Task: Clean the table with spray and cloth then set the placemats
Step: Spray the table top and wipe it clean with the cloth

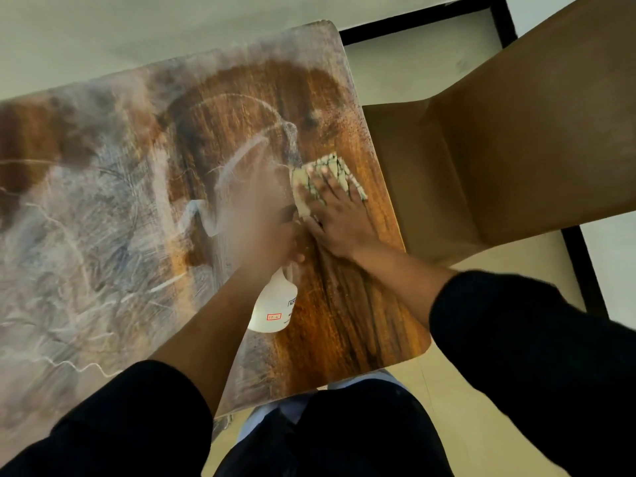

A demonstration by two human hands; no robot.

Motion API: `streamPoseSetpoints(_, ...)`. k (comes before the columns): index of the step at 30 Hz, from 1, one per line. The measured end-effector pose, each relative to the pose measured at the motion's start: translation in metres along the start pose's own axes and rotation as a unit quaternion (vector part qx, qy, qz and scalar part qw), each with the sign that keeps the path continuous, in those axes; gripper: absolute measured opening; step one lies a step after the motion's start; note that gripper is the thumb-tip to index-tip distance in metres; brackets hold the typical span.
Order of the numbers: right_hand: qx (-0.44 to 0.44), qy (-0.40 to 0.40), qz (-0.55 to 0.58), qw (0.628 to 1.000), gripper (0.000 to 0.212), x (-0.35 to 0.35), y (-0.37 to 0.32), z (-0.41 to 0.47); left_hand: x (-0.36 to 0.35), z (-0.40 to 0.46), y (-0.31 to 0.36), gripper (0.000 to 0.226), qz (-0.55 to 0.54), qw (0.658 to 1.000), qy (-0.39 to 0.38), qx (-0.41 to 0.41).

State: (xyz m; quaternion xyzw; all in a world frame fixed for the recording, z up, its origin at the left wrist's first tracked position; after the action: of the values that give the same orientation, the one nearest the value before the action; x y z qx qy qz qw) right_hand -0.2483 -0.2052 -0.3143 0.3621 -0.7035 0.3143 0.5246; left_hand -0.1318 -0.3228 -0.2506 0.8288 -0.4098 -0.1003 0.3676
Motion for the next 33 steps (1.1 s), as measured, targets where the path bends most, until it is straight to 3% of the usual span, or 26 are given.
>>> streamPoseSetpoints(5, -0.038, -0.01, 0.012, 0.999, 0.064, 0.008, -0.008, 0.023, 0.007, 0.0, 0.002, 0.028, -0.006, 1.0, 0.014, -0.008)
streamPoseSetpoints(8, 0.006, -0.004, 0.02, 1.0, 0.061, -0.003, -0.024, -0.021, 0.008, 0.001, 0.003, 0.03, -0.006, 1.0, 0.014, -0.009)
streamPoseSetpoints(12, 0.071, -0.006, -0.004, 0.997, 0.064, -0.026, -0.037, -0.1, 0.007, 0.004, 0.001, 0.053, -0.007, 1.0, 0.004, -0.011)
streamPoseSetpoints(16, 0.118, -0.003, -0.038, 0.992, 0.068, -0.04, -0.01, -0.129, 0.003, -0.002, -0.002, 0.036, 0.004, 1.0, -0.003, -0.006)
streamPoseSetpoints(21, -0.043, -0.023, -0.032, 0.998, 0.063, -0.034, 0.02, -0.106, 0.004, -0.01, -0.007, 0.033, 0.002, 1.0, -0.007, 0.0)
streamPoseSetpoints(25, -0.094, -0.031, -0.003, 0.995, 0.063, -0.034, -0.007, -0.112, 0.01, -0.012, -0.013, 0.037, -0.004, 1.0, -0.008, 0.002)
streamPoseSetpoints(30, 0.044, -0.02, -0.027, 0.998, 0.07, -0.046, -0.06, -0.169, 0.011, -0.016, -0.019, 0.045, -0.003, 1.0, -0.009, 0.001)
streamPoseSetpoints(33, 0.133, -0.01, -0.063, 0.989, 0.071, -0.059, -0.054, -0.186, 0.01, -0.022, -0.021, 0.042, 0.007, 1.0, -0.012, 0.005)
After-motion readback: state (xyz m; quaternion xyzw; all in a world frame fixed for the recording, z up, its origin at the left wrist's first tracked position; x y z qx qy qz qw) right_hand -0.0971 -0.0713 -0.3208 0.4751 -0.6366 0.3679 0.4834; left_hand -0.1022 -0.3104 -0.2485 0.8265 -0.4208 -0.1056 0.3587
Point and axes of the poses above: each hand's wrist, its own z-axis towards the middle knuckle, its own x-axis out of the back of the hand, y = z × x, the point moved 2 cm from there along z, towards the middle knuckle, and after that the axes turned 15 degrees about -z, right-handed, at the moved point
